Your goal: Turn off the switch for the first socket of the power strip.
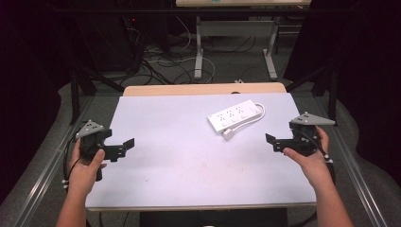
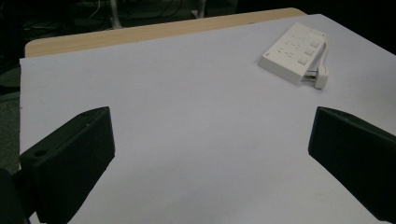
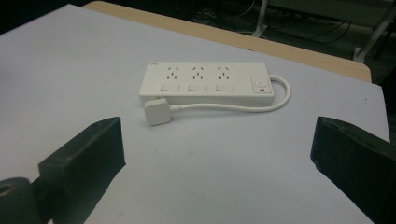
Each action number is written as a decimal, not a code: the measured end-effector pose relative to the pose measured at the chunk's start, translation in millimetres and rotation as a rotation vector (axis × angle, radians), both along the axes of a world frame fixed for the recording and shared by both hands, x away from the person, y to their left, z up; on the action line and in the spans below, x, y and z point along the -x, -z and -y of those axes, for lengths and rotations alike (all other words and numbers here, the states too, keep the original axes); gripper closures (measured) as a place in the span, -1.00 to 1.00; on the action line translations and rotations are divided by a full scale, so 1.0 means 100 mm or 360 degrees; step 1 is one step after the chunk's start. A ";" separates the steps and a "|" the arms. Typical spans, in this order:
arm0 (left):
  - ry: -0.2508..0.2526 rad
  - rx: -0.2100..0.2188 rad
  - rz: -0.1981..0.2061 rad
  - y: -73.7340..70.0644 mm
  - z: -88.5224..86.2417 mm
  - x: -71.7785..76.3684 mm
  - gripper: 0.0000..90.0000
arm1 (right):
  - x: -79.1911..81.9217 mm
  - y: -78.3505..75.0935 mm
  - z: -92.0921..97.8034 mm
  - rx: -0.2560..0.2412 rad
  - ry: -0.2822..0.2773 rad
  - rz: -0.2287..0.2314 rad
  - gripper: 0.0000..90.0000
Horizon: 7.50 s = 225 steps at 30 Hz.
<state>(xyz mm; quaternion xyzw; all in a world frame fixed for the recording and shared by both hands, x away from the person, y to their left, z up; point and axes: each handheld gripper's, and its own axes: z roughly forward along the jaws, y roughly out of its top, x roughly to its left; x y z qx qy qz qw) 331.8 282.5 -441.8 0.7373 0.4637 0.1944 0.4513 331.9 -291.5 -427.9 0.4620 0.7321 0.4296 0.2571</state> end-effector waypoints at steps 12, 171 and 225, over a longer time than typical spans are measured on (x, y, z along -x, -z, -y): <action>0.0013 0.0002 -0.0030 0.05 0.12 -0.03 -0.99 | -0.05 0.16 0.02 -0.0033 0.0019 -0.0054 -0.95; -0.0012 0.0013 0.0002 0.01 0.12 0.01 -0.96 | -1.95 0.15 -0.54 0.0215 0.0120 -0.0592 0.23; -0.0012 0.0013 0.0008 0.00 0.10 0.01 -0.95 | -2.16 0.70 -0.89 0.0292 0.0102 -0.0801 1.00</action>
